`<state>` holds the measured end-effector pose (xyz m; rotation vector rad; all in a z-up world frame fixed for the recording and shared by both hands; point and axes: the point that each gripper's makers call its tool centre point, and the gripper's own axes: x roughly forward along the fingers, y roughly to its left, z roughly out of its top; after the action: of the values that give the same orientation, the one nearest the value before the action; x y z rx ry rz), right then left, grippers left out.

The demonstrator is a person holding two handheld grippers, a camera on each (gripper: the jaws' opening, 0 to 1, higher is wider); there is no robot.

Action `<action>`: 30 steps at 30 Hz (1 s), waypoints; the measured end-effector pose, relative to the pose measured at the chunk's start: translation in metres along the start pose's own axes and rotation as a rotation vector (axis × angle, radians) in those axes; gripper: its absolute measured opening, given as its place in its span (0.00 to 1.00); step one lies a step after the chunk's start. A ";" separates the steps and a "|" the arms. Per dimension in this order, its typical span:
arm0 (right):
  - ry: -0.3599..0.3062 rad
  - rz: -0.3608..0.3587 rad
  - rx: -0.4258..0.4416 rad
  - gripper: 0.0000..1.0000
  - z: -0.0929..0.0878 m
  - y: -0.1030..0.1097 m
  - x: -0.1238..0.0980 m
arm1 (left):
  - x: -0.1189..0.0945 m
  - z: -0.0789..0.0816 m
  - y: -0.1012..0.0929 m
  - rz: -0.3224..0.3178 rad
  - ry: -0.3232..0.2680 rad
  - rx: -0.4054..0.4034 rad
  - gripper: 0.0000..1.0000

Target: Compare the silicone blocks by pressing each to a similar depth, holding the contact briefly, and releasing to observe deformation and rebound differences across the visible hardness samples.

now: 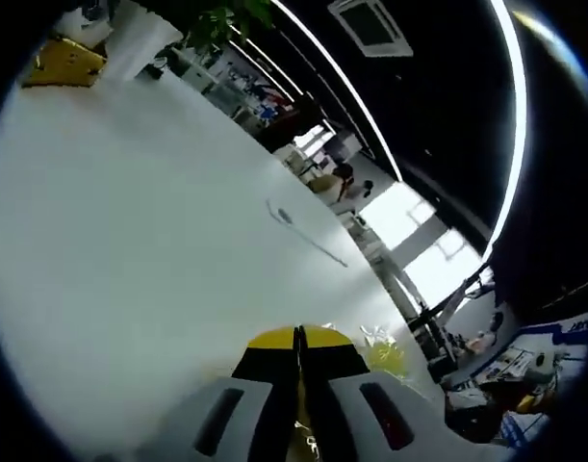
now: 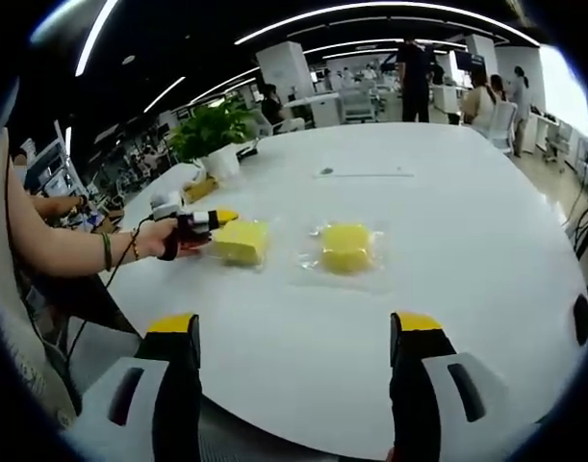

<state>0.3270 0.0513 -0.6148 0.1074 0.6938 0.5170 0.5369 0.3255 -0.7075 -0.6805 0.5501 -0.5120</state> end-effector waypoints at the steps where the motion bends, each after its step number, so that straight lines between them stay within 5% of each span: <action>1: -0.003 0.002 0.002 0.76 0.000 0.001 0.000 | 0.000 0.002 -0.003 0.002 0.004 0.013 0.00; 5: -0.012 0.008 -0.001 0.76 0.002 0.003 0.000 | -0.002 0.011 -0.023 0.006 0.013 0.103 0.00; 12: -0.034 0.021 -0.001 0.75 0.005 0.007 -0.004 | -0.007 0.016 -0.058 0.010 0.031 0.377 0.00; 18: -0.060 0.031 -0.005 0.75 0.008 0.010 -0.011 | -0.012 0.013 -0.089 -0.025 0.043 0.459 0.00; 22: -0.076 0.039 -0.012 0.75 0.008 0.013 -0.017 | -0.017 0.006 -0.110 -0.081 0.083 0.406 0.00; 30: -0.111 0.050 -0.042 0.73 0.011 0.019 -0.033 | -0.026 -0.002 -0.137 -0.104 0.115 0.467 0.00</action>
<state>0.3042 0.0526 -0.5817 0.1131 0.5729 0.5688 0.4809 0.2491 -0.6052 -0.2354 0.4809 -0.7508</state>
